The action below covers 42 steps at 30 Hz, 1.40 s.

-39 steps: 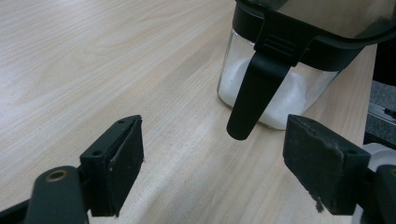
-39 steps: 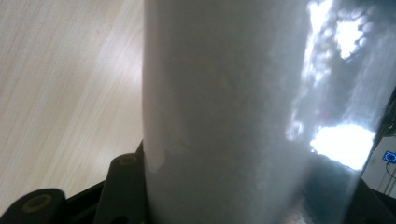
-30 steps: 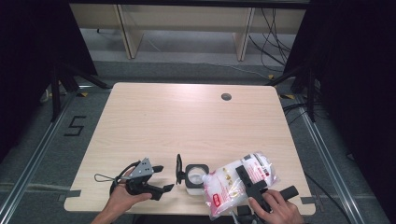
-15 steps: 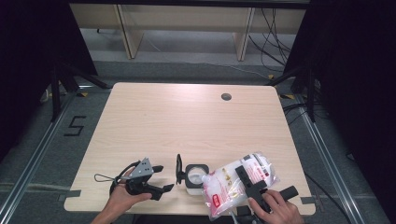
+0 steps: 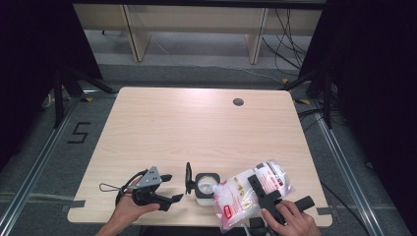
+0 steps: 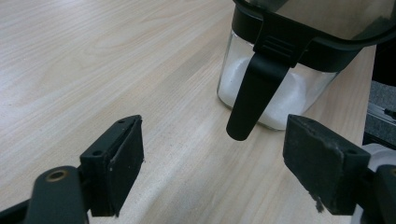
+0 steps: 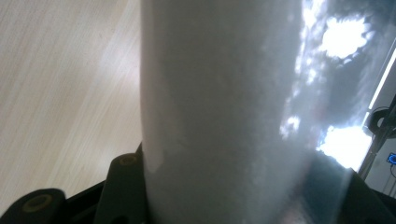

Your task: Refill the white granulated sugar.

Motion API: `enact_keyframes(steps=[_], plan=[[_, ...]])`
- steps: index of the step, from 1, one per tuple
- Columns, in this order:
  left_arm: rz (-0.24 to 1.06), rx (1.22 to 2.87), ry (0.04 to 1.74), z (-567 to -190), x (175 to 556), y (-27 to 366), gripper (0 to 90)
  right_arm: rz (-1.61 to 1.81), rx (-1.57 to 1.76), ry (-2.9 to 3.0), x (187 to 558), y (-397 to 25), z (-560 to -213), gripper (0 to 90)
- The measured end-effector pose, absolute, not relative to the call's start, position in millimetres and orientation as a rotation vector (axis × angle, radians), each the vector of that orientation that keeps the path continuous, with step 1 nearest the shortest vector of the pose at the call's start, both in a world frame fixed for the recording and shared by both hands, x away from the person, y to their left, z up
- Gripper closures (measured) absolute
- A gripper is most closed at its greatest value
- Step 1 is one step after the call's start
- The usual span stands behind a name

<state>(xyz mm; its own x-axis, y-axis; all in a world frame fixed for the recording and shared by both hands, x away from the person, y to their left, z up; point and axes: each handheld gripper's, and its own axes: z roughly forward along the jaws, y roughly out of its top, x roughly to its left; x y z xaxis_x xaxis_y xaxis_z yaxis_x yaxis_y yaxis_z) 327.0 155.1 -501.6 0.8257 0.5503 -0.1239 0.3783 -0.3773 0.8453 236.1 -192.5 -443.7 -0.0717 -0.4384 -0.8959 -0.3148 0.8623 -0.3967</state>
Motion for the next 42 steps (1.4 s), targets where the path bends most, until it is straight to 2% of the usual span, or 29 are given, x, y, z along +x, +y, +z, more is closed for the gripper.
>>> enact_keyframes(steps=[42], plan=[[0.212, 2.012, 0.689, -501.2, 327.1, 155.0, 20.2, -0.127, -0.616, 1.677, 235.9, -193.0, -439.9, 52.2]])
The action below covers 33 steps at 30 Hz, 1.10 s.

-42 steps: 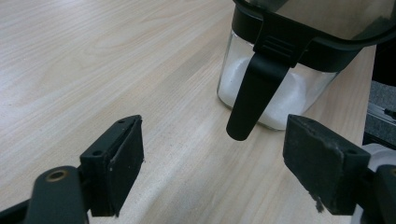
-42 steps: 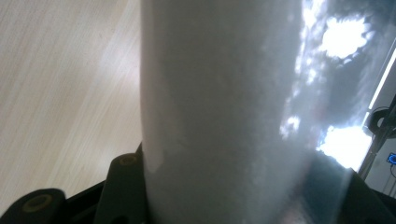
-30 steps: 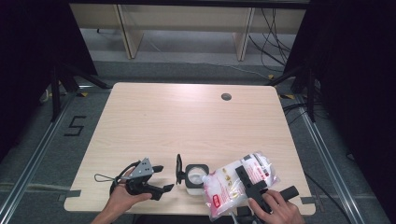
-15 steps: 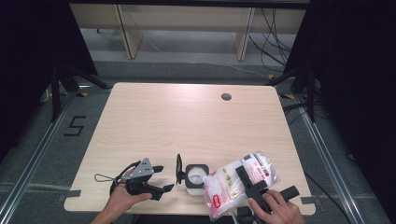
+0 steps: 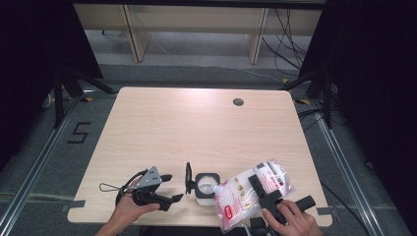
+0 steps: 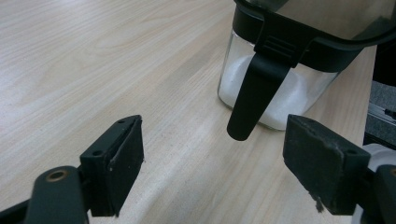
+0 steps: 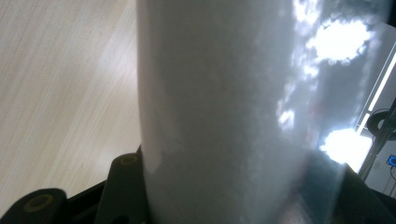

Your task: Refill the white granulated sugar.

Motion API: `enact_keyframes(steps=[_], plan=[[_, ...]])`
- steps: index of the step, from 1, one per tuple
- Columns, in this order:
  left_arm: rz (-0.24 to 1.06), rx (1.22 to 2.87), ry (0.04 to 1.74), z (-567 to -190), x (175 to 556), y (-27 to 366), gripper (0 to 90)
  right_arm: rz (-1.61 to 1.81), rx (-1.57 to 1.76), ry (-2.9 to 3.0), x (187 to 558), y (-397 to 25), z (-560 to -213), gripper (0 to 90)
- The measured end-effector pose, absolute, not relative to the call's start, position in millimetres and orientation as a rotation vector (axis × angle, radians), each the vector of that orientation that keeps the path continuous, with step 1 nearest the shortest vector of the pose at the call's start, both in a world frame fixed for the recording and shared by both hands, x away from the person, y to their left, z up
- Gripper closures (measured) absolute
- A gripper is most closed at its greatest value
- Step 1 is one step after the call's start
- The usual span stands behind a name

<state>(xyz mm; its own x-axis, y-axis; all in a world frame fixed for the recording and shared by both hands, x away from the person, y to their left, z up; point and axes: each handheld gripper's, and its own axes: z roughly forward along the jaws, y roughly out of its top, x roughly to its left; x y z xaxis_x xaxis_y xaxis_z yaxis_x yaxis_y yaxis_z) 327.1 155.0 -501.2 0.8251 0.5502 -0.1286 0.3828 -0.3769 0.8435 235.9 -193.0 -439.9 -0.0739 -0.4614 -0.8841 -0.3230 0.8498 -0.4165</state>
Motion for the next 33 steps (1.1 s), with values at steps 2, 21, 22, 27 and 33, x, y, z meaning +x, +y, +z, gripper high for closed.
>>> enact_keyframes(steps=[2, 21, 22, 27, 33], plan=[[0.221, 2.023, 0.668, -500.9, 327.5, 155.9, 20.2, -0.105, -0.581, 1.696, 235.0, -193.8, -441.3, 52.3], [0.217, 2.013, 0.686, -501.6, 327.0, 155.1, 20.2, -0.089, -0.568, 1.707, 236.5, -195.6, -441.4, 53.5], [0.226, 2.027, 0.667, -500.9, 327.8, 156.0, 20.1, -0.090, -0.573, 1.706, 236.6, -195.5, -441.0, 53.6], [0.223, 2.018, 0.673, -501.4, 327.3, 155.4, 20.2, -0.098, -0.589, 1.699, 236.9, -195.2, -439.4, 53.7], [0.223, 2.026, 0.674, -500.7, 327.1, 155.6, 20.2, -0.099, -0.592, 1.698, 236.6, -195.1, -438.5, 53.9]])
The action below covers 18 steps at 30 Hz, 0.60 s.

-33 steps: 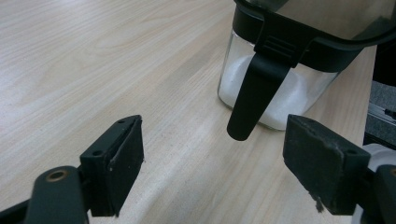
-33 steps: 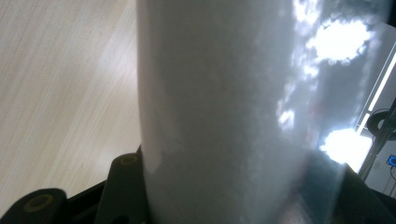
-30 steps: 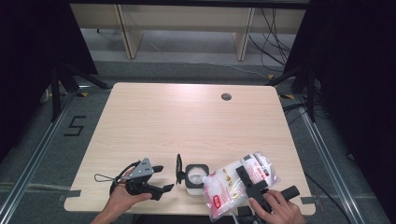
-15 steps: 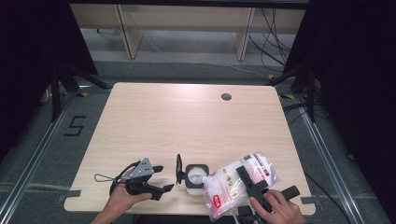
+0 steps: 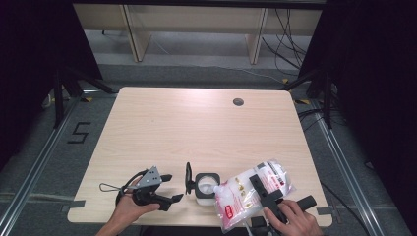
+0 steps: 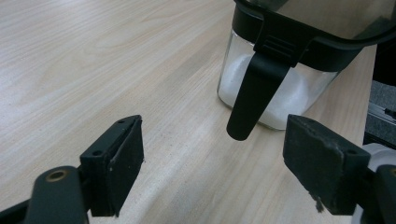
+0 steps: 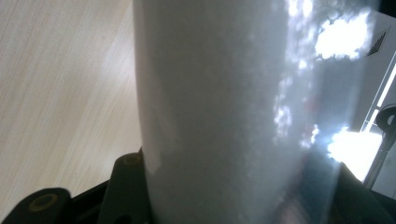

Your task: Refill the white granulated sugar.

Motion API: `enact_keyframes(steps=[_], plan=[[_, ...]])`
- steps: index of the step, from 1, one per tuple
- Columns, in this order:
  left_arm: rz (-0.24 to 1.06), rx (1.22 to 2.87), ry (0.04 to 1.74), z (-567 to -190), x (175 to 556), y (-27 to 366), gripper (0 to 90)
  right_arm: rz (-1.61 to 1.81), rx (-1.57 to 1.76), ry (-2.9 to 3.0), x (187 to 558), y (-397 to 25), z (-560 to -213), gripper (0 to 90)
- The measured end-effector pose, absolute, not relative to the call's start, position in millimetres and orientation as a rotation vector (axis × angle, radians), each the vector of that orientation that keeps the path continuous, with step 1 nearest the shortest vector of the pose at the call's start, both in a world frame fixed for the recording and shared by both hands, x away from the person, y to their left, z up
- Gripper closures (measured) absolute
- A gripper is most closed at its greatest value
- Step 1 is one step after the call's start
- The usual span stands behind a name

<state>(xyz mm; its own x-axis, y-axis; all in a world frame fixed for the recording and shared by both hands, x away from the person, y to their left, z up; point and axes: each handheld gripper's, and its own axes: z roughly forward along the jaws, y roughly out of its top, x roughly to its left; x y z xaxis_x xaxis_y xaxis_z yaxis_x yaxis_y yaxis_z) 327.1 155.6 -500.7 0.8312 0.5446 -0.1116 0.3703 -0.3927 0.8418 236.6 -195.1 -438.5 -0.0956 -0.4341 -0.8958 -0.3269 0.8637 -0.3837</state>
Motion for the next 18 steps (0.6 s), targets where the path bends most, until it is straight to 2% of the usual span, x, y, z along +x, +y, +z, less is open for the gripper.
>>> enact_keyframes(steps=[18], plan=[[0.225, 2.023, 0.673, -501.5, 327.8, 155.5, 20.2, -0.070, -0.547, 1.714, 235.8, -196.5, -440.2, 54.4]])
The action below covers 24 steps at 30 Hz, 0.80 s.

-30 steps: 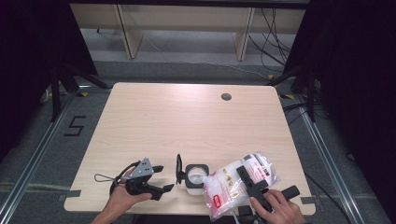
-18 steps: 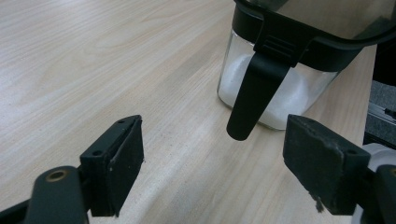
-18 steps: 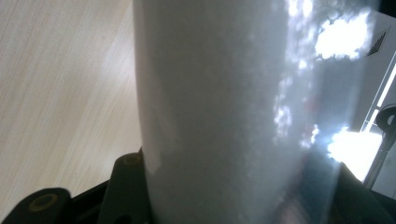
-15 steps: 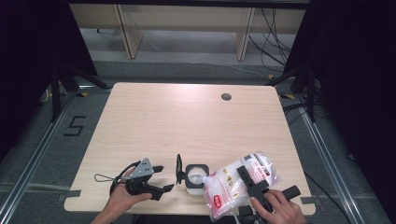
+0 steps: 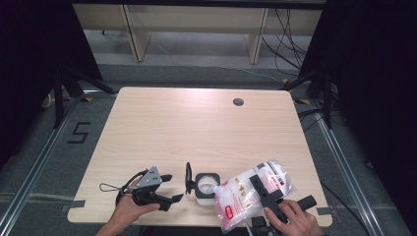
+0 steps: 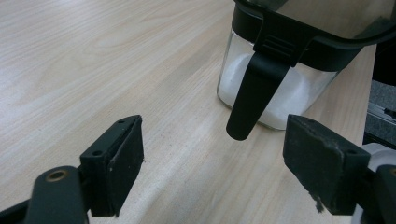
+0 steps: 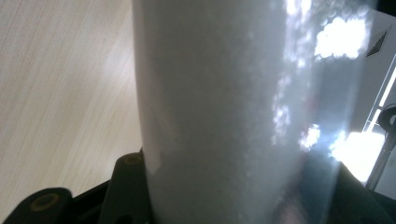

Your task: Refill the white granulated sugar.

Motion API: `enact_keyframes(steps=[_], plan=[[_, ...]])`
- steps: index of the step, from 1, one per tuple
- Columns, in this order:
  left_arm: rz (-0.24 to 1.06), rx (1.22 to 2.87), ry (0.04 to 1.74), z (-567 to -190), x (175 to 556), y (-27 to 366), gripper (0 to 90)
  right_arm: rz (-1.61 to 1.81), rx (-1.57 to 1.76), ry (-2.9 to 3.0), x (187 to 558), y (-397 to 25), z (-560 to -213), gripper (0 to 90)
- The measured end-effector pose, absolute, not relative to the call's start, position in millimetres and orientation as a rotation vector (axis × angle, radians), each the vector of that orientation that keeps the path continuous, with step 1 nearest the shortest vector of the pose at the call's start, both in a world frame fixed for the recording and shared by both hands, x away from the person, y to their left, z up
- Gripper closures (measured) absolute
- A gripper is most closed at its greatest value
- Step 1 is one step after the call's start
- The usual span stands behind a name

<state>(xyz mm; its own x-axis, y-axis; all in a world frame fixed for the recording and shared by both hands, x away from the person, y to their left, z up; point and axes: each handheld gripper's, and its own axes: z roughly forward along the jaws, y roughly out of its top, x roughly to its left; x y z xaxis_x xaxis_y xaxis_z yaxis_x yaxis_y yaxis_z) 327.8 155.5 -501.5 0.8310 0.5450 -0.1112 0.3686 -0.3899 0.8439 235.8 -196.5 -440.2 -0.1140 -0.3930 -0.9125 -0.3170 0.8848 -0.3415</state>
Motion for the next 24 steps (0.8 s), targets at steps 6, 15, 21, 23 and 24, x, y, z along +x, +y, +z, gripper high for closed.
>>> enact_keyframes(steps=[6, 15, 21, 23, 24], plan=[[0.225, 2.022, 0.673, -501.5, 327.8, 155.5, 20.2, -0.075, -0.568, 1.704, 236.9, -196.6, -439.0, 54.5], [0.218, 2.015, 0.682, -501.4, 327.2, 155.3, 20.2, -0.066, -0.549, 1.710, 235.1, -197.0, -438.0, 54.6], [0.227, 2.023, 0.672, -501.3, 327.7, 155.7, 20.2, -0.075, -0.561, 1.700, 235.3, -197.7, -436.3, 54.6], [0.226, 2.021, 0.673, -501.3, 327.6, 155.6, 20.2, -0.078, -0.556, 1.701, 235.3, -197.2, -436.9, 54.6], [0.223, 2.019, 0.672, -501.3, 327.3, 155.4, 20.2, -0.073, -0.547, 1.711, 234.7, -197.1, -437.7, 54.6]])
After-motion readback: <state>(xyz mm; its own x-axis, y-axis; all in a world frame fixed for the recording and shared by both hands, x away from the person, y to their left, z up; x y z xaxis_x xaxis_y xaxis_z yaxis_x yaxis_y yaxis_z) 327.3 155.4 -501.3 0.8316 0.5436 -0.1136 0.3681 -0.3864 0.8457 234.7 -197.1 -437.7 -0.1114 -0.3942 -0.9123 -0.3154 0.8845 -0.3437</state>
